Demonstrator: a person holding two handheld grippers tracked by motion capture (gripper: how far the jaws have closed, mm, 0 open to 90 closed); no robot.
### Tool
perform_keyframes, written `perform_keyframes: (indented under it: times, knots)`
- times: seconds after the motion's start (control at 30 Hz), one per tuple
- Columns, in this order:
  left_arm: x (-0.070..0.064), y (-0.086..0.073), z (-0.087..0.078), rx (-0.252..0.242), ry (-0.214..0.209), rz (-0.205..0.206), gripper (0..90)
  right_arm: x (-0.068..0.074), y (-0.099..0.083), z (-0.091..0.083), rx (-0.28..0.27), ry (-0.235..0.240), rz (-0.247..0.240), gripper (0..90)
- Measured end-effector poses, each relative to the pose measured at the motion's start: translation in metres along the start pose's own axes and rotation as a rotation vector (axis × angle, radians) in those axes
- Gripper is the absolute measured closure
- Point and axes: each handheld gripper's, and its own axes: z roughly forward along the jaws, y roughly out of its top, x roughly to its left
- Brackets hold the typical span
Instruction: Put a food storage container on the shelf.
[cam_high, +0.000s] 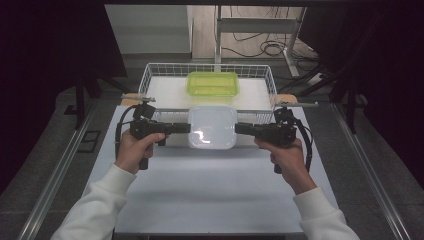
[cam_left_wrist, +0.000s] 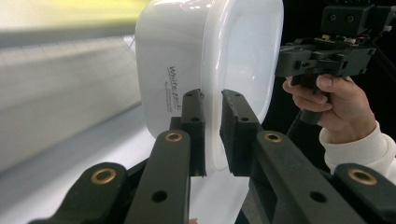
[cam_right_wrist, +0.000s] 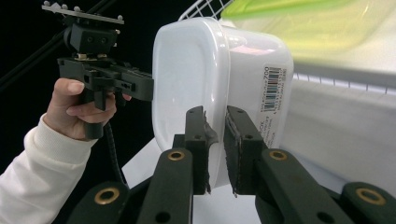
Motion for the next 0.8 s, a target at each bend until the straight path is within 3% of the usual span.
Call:
perform_keyframes:
  times: [0.5,0.8]
  knots:
    - [-0.010,0.063,-0.017,-0.036,-0.007,0.054,80.5,0.006,0.057,-0.004,-0.065,0.018,-0.042,79.5]
    - [-0.002,0.103,-0.021,-0.044,0.000,0.053,80.5,-0.001,0.091,0.002,-0.080,0.021,-0.034,79.6]
